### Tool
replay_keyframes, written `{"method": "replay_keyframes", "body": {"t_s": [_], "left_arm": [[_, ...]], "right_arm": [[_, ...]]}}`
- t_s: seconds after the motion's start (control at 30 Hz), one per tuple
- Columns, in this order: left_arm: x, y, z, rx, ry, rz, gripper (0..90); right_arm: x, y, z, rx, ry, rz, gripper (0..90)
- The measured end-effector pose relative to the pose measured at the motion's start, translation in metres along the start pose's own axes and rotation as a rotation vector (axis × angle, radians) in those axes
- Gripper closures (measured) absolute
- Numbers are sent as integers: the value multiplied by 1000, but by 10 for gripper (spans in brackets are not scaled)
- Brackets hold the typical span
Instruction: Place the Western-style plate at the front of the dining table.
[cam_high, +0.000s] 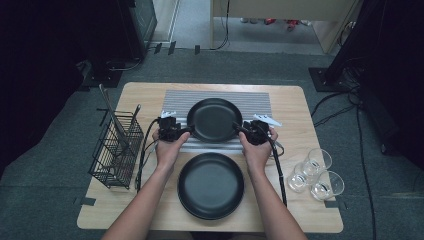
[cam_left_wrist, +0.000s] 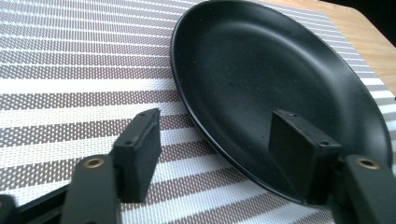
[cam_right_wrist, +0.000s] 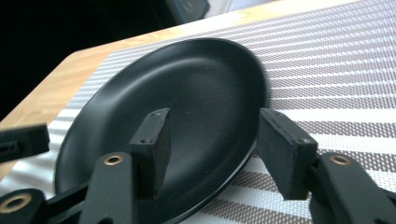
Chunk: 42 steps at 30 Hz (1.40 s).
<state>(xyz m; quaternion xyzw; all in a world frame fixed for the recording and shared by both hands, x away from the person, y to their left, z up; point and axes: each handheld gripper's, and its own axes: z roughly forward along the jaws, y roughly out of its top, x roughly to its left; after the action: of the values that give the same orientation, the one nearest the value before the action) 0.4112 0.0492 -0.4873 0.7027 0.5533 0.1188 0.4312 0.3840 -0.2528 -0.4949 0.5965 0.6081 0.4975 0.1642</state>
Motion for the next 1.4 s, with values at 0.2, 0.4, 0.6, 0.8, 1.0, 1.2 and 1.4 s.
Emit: {"method": "replay_keyframes", "body": {"t_s": [0.2,0.4,0.6,0.8,1.0,1.2,1.4], "left_arm": [[-6,-6,-13,3,-6,23,187],[-13,-16,-25,0,-10,66,146],[-18,-24,-36,-13,-18,91,144],[-22,-34,-48,-18,-16,120,144],[-23,-44,-57,-16,-23,131,135],[-25,-51,-68,-26,-29,144,135],[-26,-59,-78,-27,-39,153,131]], "right_arm": [[11,-2,-12,3,46,-114,347],[21,-4,-22,9,79,-166,324],[26,-8,-29,10,79,-204,332],[35,-11,-35,17,86,-237,283],[41,-13,-41,20,105,-257,269],[45,-13,-45,22,96,-260,219],[48,-15,-49,20,107,-267,203]]}}
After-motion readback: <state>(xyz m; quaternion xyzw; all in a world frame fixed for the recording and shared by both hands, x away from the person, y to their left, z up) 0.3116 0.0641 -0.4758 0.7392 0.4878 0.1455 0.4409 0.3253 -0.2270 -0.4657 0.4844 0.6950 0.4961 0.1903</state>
